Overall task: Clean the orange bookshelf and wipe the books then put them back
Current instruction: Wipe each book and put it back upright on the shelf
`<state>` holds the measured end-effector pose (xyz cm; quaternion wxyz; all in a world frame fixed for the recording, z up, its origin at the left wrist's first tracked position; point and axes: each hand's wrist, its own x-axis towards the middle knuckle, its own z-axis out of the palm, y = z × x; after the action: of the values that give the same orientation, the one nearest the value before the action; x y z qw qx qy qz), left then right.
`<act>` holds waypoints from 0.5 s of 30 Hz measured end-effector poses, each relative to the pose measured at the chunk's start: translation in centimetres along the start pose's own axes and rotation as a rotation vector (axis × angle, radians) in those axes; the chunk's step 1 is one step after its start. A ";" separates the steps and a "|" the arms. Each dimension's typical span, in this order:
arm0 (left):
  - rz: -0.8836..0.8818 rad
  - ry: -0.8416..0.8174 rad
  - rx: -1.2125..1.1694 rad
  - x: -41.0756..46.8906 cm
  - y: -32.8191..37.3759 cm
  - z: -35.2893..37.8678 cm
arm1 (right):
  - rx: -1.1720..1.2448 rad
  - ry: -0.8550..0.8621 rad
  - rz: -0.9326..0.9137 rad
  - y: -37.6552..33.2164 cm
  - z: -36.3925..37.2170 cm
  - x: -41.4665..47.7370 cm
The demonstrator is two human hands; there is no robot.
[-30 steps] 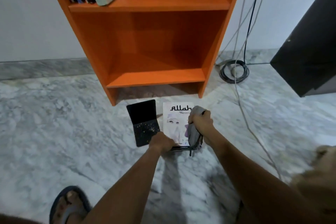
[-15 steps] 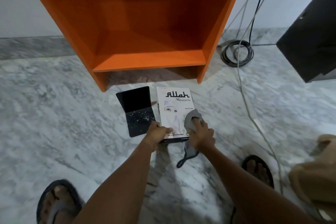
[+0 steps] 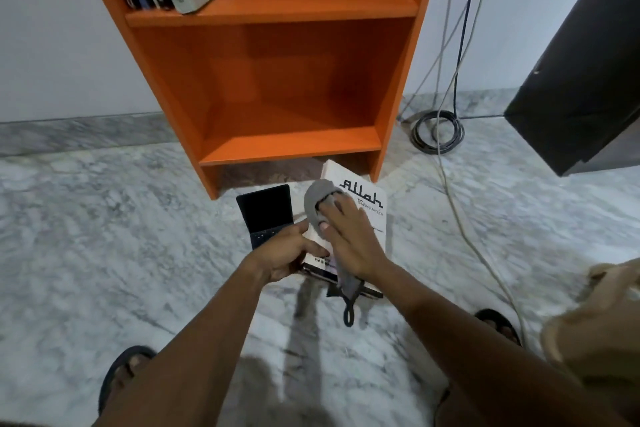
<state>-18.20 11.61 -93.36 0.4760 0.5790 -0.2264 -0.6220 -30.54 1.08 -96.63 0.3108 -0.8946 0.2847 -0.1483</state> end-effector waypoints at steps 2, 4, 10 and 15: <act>0.015 -0.057 0.016 -1.4 1.6 0.6 | -0.048 0.184 -0.045 -0.9 -2.5 1.4; 0.044 -0.119 0.003 -2.3 2.5 1.1 | -0.098 0.375 0.000 -1.4 -5.0 2.6; 0.147 -0.188 0.021 -5.0 4.2 2.5 | -0.008 0.699 0.486 -1.1 -10.1 3.4; 0.170 -0.194 0.046 -6.2 4.7 2.3 | -0.025 0.731 0.392 -1.4 -10.1 2.8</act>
<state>-19.56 14.20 -85.79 0.4895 0.5057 -0.3338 -0.6271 -32.21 -4.45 -87.84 0.2009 -0.7155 0.5432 -0.3907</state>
